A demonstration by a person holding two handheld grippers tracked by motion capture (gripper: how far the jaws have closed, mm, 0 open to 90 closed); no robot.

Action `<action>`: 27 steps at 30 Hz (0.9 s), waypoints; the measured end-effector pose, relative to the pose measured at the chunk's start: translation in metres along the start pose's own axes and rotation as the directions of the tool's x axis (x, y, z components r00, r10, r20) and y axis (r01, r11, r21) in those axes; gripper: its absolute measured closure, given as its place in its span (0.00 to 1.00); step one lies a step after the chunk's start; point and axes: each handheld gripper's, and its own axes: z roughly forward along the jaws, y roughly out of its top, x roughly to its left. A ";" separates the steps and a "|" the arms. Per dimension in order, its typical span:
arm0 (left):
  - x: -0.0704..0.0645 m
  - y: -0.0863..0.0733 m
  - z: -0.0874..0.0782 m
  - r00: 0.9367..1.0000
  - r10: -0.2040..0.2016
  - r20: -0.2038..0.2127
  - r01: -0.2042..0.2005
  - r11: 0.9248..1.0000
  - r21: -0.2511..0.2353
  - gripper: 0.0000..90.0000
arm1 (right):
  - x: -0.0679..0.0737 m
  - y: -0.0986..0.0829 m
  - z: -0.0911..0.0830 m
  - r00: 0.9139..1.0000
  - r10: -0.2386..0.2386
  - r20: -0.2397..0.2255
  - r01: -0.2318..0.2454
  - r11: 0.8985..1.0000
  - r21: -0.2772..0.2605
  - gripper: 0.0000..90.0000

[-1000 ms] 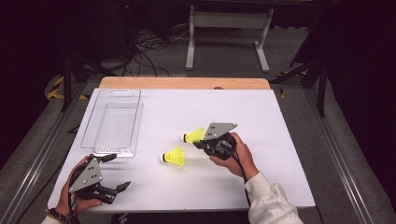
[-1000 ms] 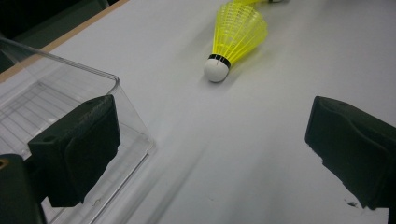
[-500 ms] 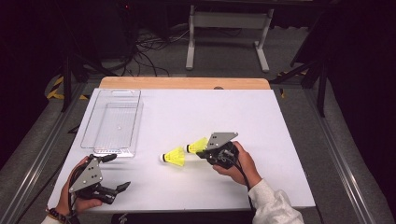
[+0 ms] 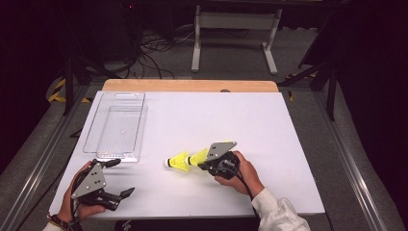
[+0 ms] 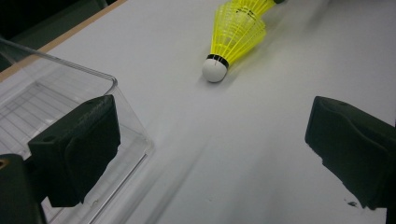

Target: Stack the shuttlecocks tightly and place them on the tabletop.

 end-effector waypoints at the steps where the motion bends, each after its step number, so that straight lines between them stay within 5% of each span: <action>1: 0.000 0.000 0.000 1.000 0.001 -0.001 -0.001 1.000 0.000 0.05 | 0.001 0.000 0.003 1.000 -0.002 -0.004 0.002 1.000 0.001 1.00; 27: -0.001 0.000 0.000 1.000 0.004 0.007 -0.004 1.000 0.003 0.05 | 0.018 0.008 0.034 1.000 0.001 -0.003 -0.002 1.000 -0.027 0.98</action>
